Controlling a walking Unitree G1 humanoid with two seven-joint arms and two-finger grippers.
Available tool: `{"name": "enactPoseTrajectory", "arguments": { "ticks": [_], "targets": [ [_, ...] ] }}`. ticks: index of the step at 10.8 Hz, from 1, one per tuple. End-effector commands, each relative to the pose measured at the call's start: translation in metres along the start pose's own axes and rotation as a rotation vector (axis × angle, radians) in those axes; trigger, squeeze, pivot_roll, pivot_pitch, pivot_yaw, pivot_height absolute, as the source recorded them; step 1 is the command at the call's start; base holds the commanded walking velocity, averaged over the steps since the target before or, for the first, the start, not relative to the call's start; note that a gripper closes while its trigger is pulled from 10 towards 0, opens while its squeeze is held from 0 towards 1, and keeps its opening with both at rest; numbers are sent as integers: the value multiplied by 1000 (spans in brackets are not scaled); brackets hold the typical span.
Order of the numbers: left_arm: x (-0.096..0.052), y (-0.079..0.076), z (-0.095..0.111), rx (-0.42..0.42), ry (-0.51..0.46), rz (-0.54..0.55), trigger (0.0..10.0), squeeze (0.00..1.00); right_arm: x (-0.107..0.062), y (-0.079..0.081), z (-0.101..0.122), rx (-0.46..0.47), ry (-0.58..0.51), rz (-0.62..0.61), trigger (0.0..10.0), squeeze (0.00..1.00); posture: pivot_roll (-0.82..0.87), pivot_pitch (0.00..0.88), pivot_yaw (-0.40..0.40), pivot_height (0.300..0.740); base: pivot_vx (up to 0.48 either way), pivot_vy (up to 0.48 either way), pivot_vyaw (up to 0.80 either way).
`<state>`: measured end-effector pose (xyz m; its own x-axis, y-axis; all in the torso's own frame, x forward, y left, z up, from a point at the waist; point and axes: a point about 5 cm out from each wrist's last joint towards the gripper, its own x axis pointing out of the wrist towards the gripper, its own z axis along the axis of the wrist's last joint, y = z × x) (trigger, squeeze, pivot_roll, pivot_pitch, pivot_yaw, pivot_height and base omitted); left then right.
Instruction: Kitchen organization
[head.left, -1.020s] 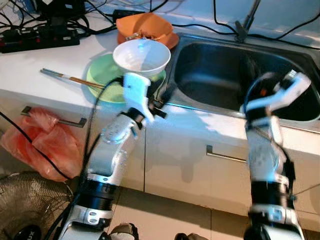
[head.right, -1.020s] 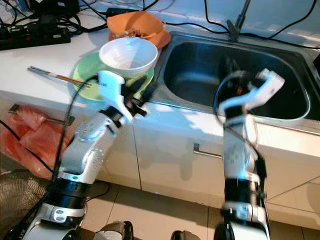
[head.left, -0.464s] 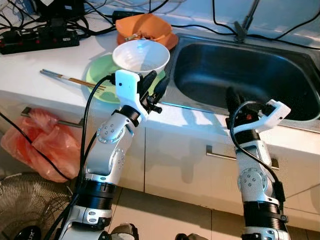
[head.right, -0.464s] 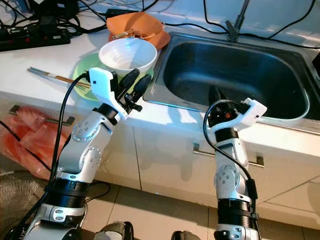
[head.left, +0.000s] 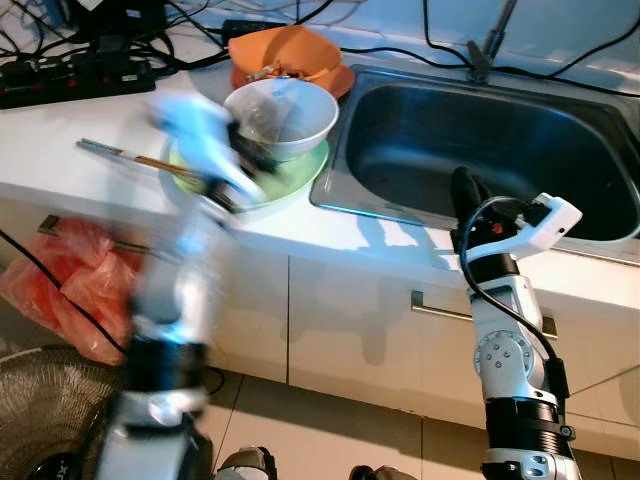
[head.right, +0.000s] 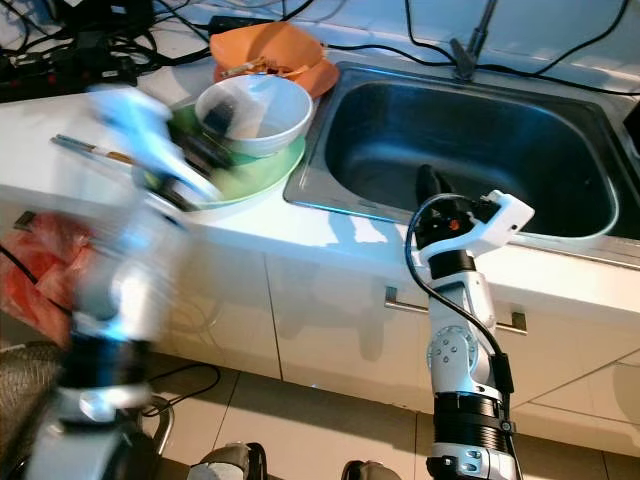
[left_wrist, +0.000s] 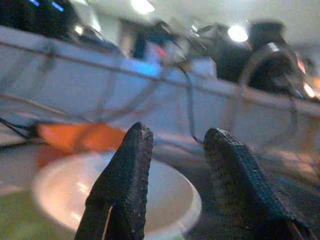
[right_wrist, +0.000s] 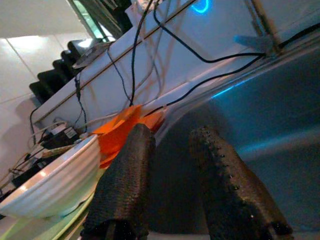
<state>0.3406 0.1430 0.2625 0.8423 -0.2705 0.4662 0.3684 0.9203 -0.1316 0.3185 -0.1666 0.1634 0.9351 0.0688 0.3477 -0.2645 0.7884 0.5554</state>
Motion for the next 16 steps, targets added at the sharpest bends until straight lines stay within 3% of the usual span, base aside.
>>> {"name": "enactPoseTrajectory", "arguments": {
  "ticks": [1, 3, 4, 6, 7, 8, 10, 12, 13, 16],
  "targets": [
    [1, 14, 13, 6, -41, 60, 10000, 0, 0, -2, -1, -5, -2, -16, 10000, 0, 139, 120, -34, 740, 0, 0, 0],
    [-5, 49, 25, 99, -38, 184, 10000, 0, 1, -1, -2, -2, 7, -13, 10000, 0, 140, 127, -34, 740, 0, 0, 0],
    [-11, 67, 33, 257, 7, 202, 10000, 0, 0, -1, -4, 1, 12, -15, 10000, 0, 145, 131, -32, 740, 0, 0, 0],
    [-19, 84, 35, 386, 85, 187, 10000, 0, -1, -2, -6, 4, 18, -22, 10000, 0, 146, 134, -30, 740, 0, 0, 0],
    [-27, 94, 36, 492, 169, 115, 10000, 0, -1, 0, -7, 8, 19, -19, 10000, 0, 146, 135, -28, 740, 0, 0, 0],
    [-30, 101, 40, 531, 198, 97, 10000, 0, 0, 0, -7, 11, 19, -18, 10000, 0, 146, 137, -28, 740, 0, 0, 0],
    [-36, 123, 50, 746, 319, 77, 10000, 0, 0, -1, -8, 20, 17, -23, 10000, 0, 153, 134, -24, 740, 0, 0, 0],
    [-41, 128, 50, 802, 386, 43, 10000, 0, 0, -1, -8, 21, 20, -22, 10000, 0, 152, 130, -25, 740, 0, 0, 0],
    [-48, 130, 43, 902, 490, -33, 10000, 0, 0, 0, -10, 24, 25, -19, 10000, 0, 155, 128, -27, 740, 0, 0, 0],
    [-54, 131, 33, 957, 622, -156, 10000, 0, 1, 1, -13, 32, 30, -16, 10000, 0, 159, 119, -22, 740, 0, 0, 0]
  ]
}}
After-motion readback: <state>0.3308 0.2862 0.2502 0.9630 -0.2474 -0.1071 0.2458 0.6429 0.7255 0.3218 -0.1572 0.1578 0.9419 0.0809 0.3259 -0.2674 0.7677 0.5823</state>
